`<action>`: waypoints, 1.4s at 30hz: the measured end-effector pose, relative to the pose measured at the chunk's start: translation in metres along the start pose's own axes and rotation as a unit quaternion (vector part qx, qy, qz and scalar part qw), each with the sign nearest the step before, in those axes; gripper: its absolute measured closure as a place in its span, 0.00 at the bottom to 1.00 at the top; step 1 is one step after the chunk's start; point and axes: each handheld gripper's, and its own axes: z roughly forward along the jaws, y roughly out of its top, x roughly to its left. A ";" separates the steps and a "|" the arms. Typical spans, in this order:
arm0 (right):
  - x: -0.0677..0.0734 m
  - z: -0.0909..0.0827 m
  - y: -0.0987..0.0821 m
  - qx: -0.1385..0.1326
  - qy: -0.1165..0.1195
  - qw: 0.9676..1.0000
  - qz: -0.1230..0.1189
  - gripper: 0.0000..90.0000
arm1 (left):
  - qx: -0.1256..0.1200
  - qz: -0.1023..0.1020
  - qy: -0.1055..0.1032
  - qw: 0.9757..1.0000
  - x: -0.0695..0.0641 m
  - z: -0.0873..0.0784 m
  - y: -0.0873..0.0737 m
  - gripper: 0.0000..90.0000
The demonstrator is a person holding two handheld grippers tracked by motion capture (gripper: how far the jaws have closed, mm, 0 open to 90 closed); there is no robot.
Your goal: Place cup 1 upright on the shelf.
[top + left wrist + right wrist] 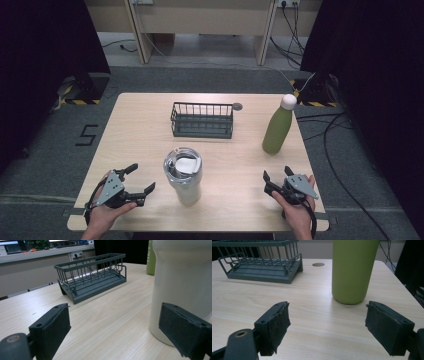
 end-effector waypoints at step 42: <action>0.001 0.006 0.002 0.011 -0.001 1.000 -0.007 0.20 | -0.036 -0.003 -0.095 0.995 -0.039 0.018 0.020 0.00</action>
